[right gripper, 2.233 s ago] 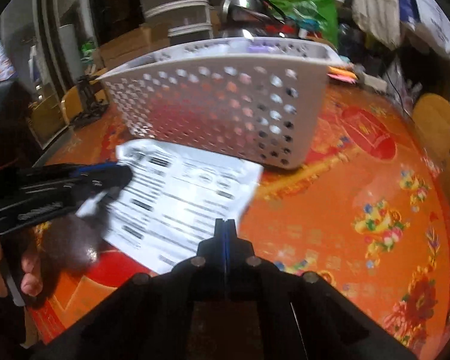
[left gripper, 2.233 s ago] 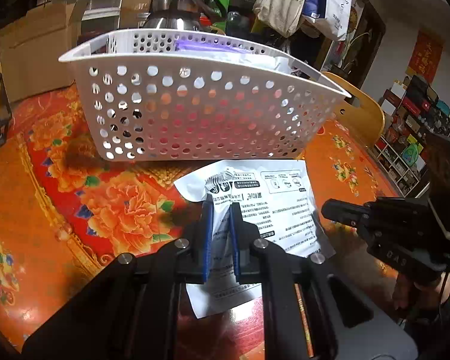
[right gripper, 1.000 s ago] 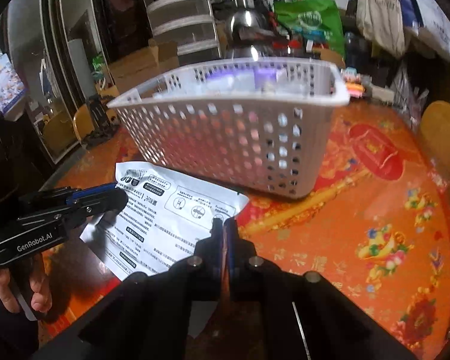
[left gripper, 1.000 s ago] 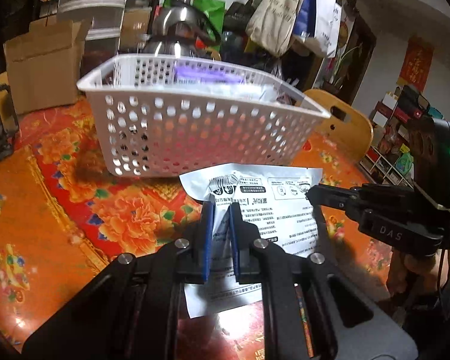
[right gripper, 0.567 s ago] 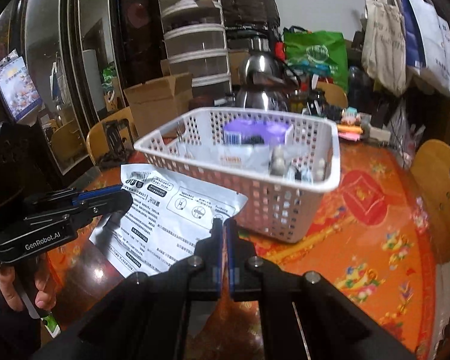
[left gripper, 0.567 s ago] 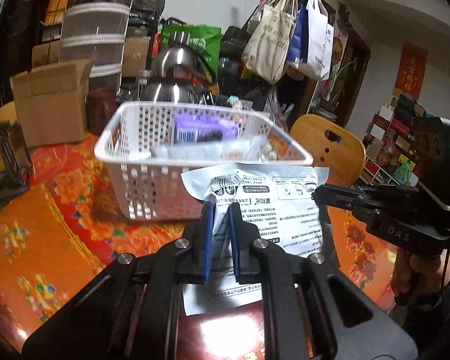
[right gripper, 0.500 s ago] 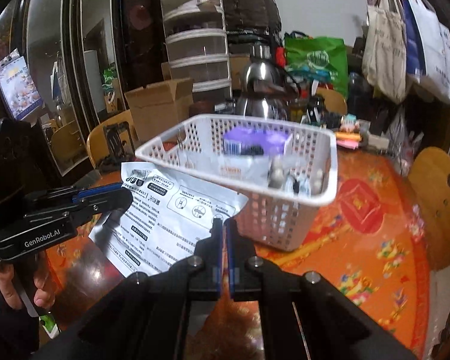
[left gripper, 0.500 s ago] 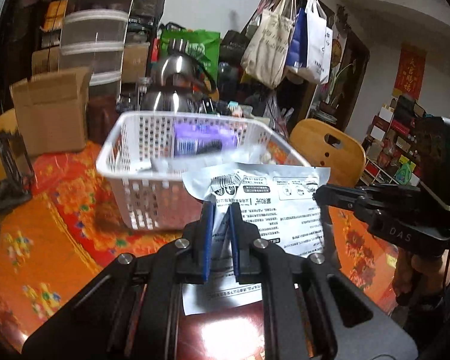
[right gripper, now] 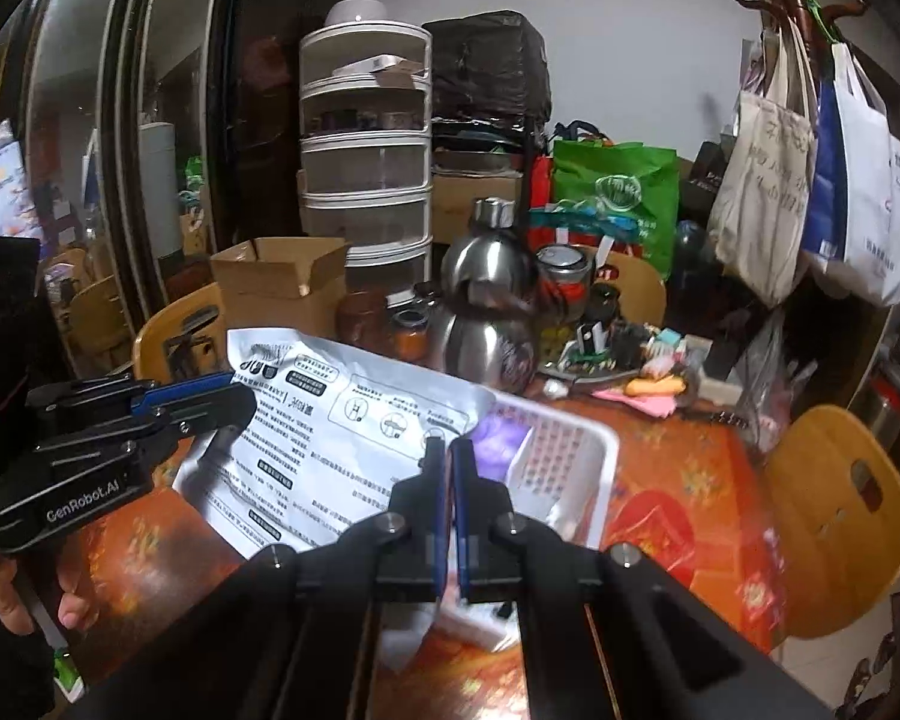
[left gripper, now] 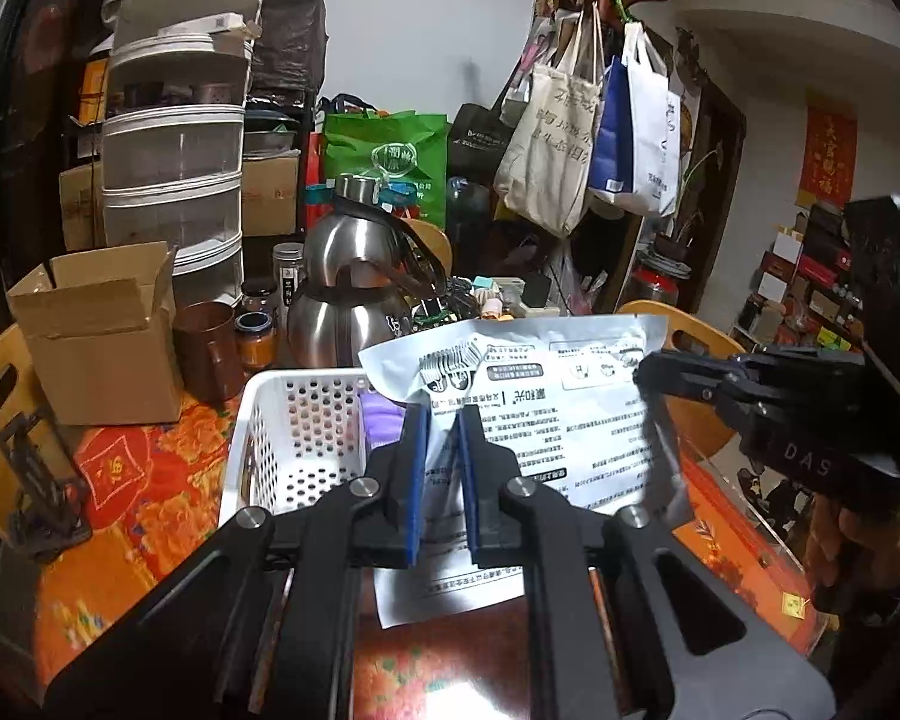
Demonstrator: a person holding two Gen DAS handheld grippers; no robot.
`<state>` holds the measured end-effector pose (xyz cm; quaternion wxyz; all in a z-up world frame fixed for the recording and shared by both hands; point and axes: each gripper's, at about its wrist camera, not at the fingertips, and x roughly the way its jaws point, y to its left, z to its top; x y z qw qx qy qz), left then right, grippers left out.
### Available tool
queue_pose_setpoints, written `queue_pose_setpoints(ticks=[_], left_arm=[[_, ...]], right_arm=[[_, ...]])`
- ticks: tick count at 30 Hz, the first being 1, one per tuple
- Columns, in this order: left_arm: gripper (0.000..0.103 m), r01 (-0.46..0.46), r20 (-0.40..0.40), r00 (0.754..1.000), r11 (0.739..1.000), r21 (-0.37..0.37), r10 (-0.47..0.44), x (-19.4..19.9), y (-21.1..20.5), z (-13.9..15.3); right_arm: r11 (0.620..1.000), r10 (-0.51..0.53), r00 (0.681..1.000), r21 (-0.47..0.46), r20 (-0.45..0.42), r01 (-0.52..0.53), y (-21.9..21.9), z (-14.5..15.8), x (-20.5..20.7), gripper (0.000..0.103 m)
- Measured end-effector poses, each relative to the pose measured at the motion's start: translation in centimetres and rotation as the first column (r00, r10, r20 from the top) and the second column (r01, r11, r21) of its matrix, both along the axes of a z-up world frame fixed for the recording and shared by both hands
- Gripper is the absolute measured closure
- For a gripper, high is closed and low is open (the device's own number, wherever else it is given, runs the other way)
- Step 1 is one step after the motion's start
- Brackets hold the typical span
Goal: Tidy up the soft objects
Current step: 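Lower the leaflet into the basket and open the left gripper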
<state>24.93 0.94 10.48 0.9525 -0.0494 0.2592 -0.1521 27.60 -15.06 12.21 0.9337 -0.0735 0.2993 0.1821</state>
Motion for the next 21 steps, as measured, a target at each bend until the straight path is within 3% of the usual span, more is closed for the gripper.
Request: queue_pose_setpoints(ticks=[8, 11, 13, 14, 15, 16, 17, 18, 19, 21], left_arm=[[0.094, -0.028, -0.068, 0.997, 1.000, 0.000, 0.028, 6.6, -0.6, -2.0], [0.087, -0.028, -0.093, 0.995, 0.999, -0.016, 0.027, 8.6, -0.4, -3.7], [0.067, -0.050, -0.101, 0.994, 0.999, 0.002, 0.050, 9.5, -0.2, -5.1], [0.039, -0.058, -0.112, 0.992, 0.998, 0.021, 0.059, 10.0, -0.2, -5.8], [0.021, -0.071, -0.122, 0.990, 0.997, 0.035, 0.075, 10.3, -0.1, -6.5], [0.019, -0.085, -0.122, 0.988, 0.995, 0.045, 0.090, 10.4, 0.1, -7.1], [0.019, -0.093, -0.107, 0.989, 0.994, 0.049, 0.098, 10.3, 0.3, -7.4], [0.017, -0.096, -0.096, 0.990, 0.994, 0.049, 0.101, 10.1, 0.5, -7.7], [0.016, -0.099, -0.100, 0.990, 0.994, 0.050, 0.104, 10.2, 0.6, -7.9], [0.012, -0.103, -0.116, 0.987, 0.994, 0.047, 0.108, 10.5, 0.9, -8.4]], right_arm=[[0.999, -0.047, 0.998, -0.009, -0.043, 0.047, -0.3, -1.6, 5.7, 0.103], [0.996, -0.083, 0.995, -0.029, -0.063, 0.081, -0.3, -3.4, 7.7, 0.103], [0.987, -0.149, 0.987, -0.065, -0.058, 0.145, -0.6, -4.6, 8.6, 0.102], [0.984, -0.163, 0.985, -0.075, -0.055, 0.159, -0.7, -5.1, 8.8, 0.102], [0.982, -0.176, 0.983, -0.079, -0.060, 0.171, -0.9, -5.6, 9.0, 0.101], [0.983, -0.175, 0.981, -0.076, -0.079, 0.170, -1.1, -6.1, 9.2, 0.099], [0.983, -0.175, 0.980, -0.070, -0.093, 0.169, -1.4, -6.6, 9.2, 0.095], [0.982, -0.177, 0.979, -0.077, -0.102, 0.170, -1.6, -7.1, 9.1, 0.079], [0.982, -0.178, 0.978, -0.082, -0.107, 0.169, -1.7, -7.5, 9.1, 0.052], [0.982, -0.179, 0.979, -0.074, -0.094, 0.172, -2.1, -8.1, 8.5, 0.033]])
